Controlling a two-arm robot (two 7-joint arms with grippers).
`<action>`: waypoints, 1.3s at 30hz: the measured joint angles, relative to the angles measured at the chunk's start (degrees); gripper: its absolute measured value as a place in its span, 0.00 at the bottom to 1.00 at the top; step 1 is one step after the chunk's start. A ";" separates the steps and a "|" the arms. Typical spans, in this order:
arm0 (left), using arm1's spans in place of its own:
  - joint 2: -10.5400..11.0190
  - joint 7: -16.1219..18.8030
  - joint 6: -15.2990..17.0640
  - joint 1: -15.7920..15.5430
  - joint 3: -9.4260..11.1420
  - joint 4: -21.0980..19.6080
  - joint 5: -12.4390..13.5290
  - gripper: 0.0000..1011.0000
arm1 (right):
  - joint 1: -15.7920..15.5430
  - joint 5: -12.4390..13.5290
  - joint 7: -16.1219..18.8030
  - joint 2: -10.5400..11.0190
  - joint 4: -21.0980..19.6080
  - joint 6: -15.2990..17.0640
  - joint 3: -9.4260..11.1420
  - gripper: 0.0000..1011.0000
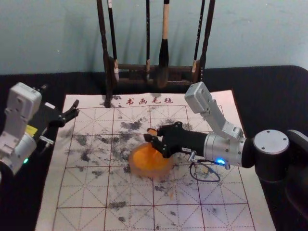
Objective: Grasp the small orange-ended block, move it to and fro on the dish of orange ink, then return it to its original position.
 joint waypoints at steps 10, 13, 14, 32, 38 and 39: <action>0.00 0.00 0.00 0.00 0.00 0.00 0.00 0.99 | -0.19 -0.39 -0.20 0.25 -0.33 -0.01 0.23 0.13; 0.00 0.00 0.00 0.00 0.00 0.00 0.00 0.99 | -0.23 -0.49 -0.19 0.39 -0.54 -0.02 0.27 0.13; 0.00 0.00 0.00 0.00 0.00 0.00 0.00 0.99 | -0.25 -0.51 -0.18 0.43 -0.59 -0.03 0.28 0.13; 0.00 0.00 0.00 0.00 0.00 0.00 0.00 0.99 | -1.08 -0.85 0.71 2.13 -2.31 -0.21 0.42 0.13; 0.00 0.00 0.00 0.00 0.00 0.00 0.00 0.99 | -1.60 -0.69 0.98 2.77 -3.07 -0.19 0.48 0.13; 0.00 0.00 0.00 0.00 0.00 0.00 0.00 0.99 | -1.76 -0.62 1.03 2.91 -3.28 -0.17 0.49 0.13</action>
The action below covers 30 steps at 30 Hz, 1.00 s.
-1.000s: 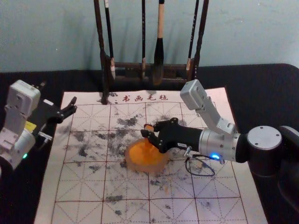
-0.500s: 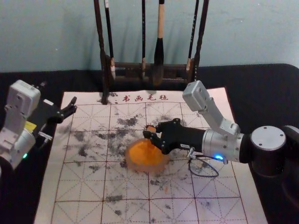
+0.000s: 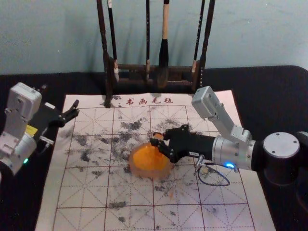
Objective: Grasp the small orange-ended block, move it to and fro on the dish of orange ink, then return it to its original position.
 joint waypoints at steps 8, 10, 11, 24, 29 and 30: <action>0.00 0.00 0.00 0.00 0.00 0.00 0.00 0.99 | -0.81 0.57 0.36 0.53 -1.18 0.19 -0.03 0.13; 0.00 0.00 0.00 0.00 0.00 0.00 0.00 0.99 | -0.92 0.68 0.40 0.55 -1.36 0.25 -0.10 0.13; 0.00 0.00 0.00 0.00 0.00 0.00 0.00 0.99 | -0.98 0.76 0.46 0.54 -1.50 0.29 -0.21 0.13; 0.00 0.00 0.00 0.00 0.00 0.00 0.00 0.99 | -0.37 1.01 0.67 -0.82 -0.75 0.62 -1.40 0.13; 0.00 0.00 0.00 0.00 0.00 0.00 0.00 0.99 | 0.40 1.04 0.63 -1.86 0.45 0.74 -1.83 0.13; 0.00 0.00 0.00 0.00 0.00 0.00 0.00 0.99 | 0.52 1.04 0.58 -2.01 0.64 0.74 -1.87 0.13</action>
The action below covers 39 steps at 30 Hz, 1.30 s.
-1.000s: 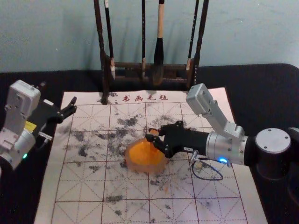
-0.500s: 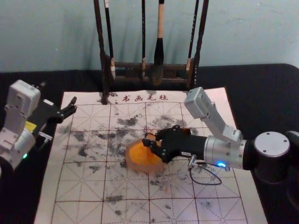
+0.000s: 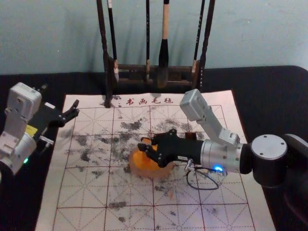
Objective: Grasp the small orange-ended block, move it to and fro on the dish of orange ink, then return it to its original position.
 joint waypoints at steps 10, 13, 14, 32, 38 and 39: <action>0.00 0.00 0.00 0.00 0.00 0.00 0.00 0.99 | 1.44 -0.17 -1.09 -1.74 2.51 0.04 -0.05 0.13; 0.00 0.00 0.00 0.00 0.00 0.00 0.00 0.99 | 1.61 -0.32 -1.34 -1.94 2.78 0.07 0.07 0.13; 0.00 0.00 0.00 0.00 0.00 0.00 0.00 0.99 | 1.63 -0.37 -1.40 -1.95 2.81 0.08 0.11 0.13; 0.00 0.00 0.00 0.00 0.00 0.00 0.00 0.99 | 0.65 -0.95 -2.30 -0.21 1.29 0.15 1.73 0.13; 0.00 0.00 0.00 0.00 0.00 0.00 0.00 0.99 | -0.22 -0.90 -2.30 0.80 -0.02 0.33 2.13 0.13; 0.00 0.00 0.00 0.00 0.00 0.00 0.00 0.99 | -0.34 -0.88 -2.29 0.94 -0.21 0.34 2.18 0.13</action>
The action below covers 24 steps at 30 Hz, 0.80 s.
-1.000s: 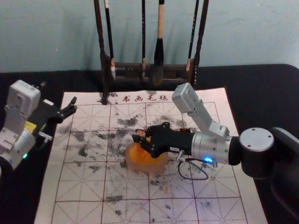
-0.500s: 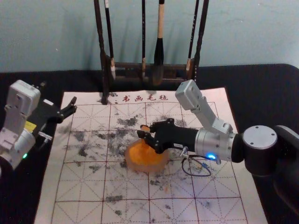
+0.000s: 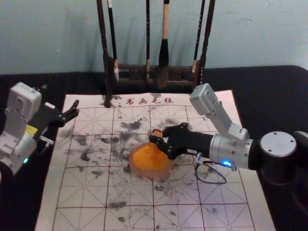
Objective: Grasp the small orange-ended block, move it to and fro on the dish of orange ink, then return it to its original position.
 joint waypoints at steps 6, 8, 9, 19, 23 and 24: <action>0.00 0.00 0.00 0.00 0.00 0.00 0.00 0.99 | -1.02 0.20 0.35 0.97 -1.41 0.10 0.10 0.13; 0.00 0.00 0.00 0.00 0.00 0.00 0.00 0.99 | -1.41 0.38 0.55 1.34 -1.97 0.17 0.13 0.13; 0.00 0.00 0.00 0.00 0.00 0.00 0.00 0.99 | -1.52 0.43 0.62 1.41 -2.13 0.18 0.13 0.13; 0.00 0.00 0.00 0.00 0.00 0.00 0.00 0.99 | -2.75 1.30 1.21 1.96 -4.17 0.52 -0.24 0.13; 0.00 0.00 0.00 0.00 0.00 0.00 0.00 0.99 | -2.78 1.48 1.33 1.82 -4.37 0.53 -0.56 0.13; 0.00 0.00 0.00 0.00 0.00 0.00 0.00 0.99 | -2.76 1.50 1.34 1.77 -4.37 0.55 -0.64 0.13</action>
